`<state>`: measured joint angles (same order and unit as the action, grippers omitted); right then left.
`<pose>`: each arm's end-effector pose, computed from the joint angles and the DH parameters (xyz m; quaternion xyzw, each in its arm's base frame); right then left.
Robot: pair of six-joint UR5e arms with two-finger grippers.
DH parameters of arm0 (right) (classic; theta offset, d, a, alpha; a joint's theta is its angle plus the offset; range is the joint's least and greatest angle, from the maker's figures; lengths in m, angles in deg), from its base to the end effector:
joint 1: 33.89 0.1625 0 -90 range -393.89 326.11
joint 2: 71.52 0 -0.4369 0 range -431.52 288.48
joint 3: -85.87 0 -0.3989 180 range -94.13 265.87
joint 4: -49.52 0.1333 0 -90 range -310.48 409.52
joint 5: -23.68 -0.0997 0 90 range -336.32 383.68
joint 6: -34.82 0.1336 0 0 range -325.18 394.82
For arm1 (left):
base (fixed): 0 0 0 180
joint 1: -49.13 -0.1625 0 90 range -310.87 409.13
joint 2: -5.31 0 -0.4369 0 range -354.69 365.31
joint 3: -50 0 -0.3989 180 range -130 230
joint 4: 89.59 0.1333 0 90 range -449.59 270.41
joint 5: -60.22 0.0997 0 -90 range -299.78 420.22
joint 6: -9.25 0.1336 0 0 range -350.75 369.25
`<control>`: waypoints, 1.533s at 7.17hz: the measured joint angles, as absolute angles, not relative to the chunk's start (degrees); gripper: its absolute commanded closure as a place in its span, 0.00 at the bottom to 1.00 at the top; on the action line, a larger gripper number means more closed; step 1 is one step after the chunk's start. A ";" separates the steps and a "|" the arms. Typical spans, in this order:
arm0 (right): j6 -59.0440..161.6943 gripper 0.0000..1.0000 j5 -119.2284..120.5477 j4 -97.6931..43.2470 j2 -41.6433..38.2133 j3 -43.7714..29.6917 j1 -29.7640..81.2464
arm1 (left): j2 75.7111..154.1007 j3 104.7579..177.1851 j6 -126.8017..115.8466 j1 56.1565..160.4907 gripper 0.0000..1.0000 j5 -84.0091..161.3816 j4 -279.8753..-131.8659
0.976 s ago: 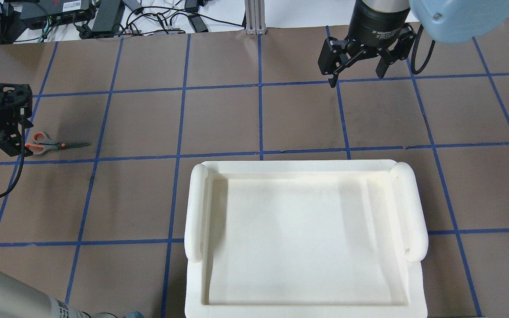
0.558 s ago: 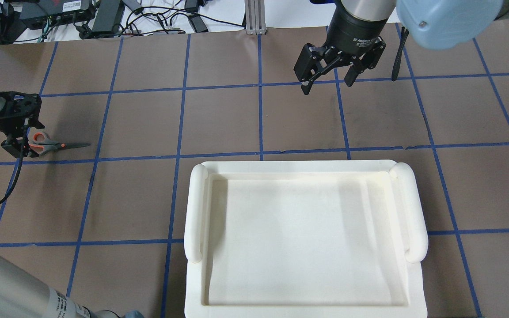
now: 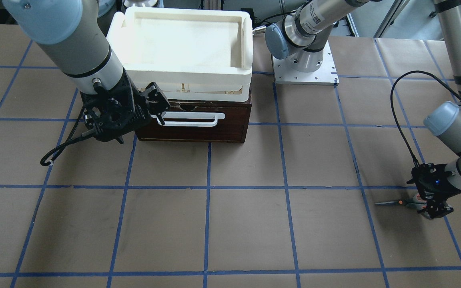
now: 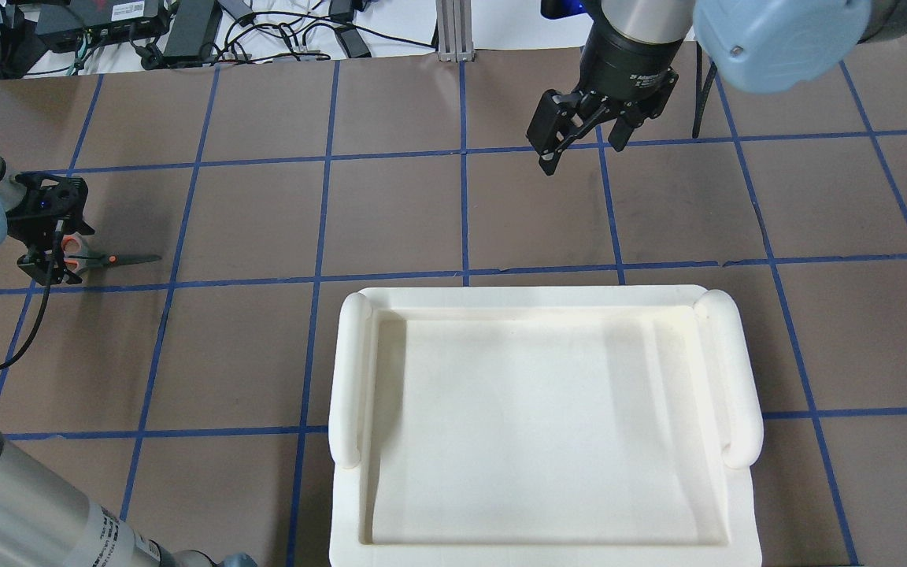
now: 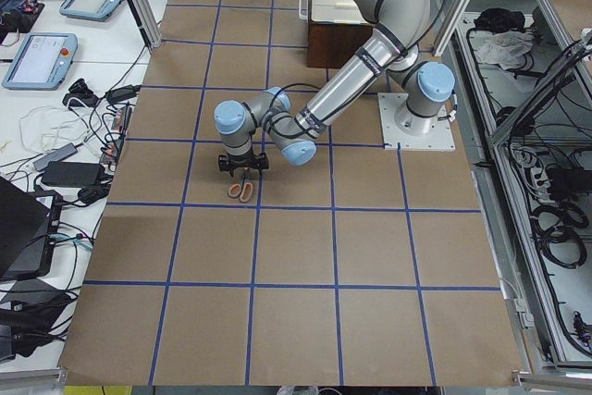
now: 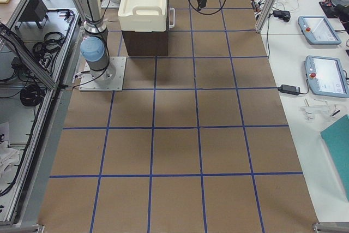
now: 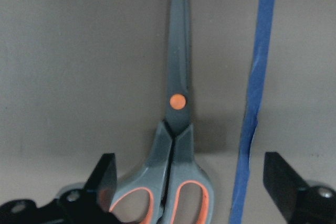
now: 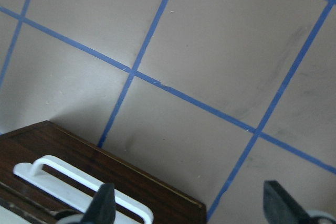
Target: Place scissors in drawer with both arms
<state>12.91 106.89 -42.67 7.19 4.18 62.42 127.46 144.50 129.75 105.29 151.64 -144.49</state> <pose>0.2121 -0.5618 0.4362 -0.2430 0.9682 -0.0012 0.0596 0.2532 -0.6111 0.1581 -0.6862 -0.7272 -0.0151 0.0104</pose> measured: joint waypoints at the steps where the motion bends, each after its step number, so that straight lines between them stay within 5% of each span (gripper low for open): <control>1: 8.82 0.00 109.49 -45.21 6.68 4.19 62.42 | 128.06 144.44 130.12 105.29 0.00 151.65 -144.21; 7: -3.45 0.00 108.10 -46.84 1.35 3.87 67.17 | 129.31 144.40 130.91 105.37 0.09 151.58 -143.95; 8: -6.98 0.00 108.04 -46.73 0.05 3.87 68.43 | 129.41 144.40 130.93 105.38 0.45 151.61 -143.80; 9: -11.00 0.00 107.85 -46.12 -0.71 3.84 68.97 | 129.55 144.40 131.15 105.38 0.94 151.62 -143.34; 11: -20.05 0.00 107.73 -42.98 -1.10 3.68 69.25 | 129.79 144.28 132.93 105.38 1.00 151.68 -142.00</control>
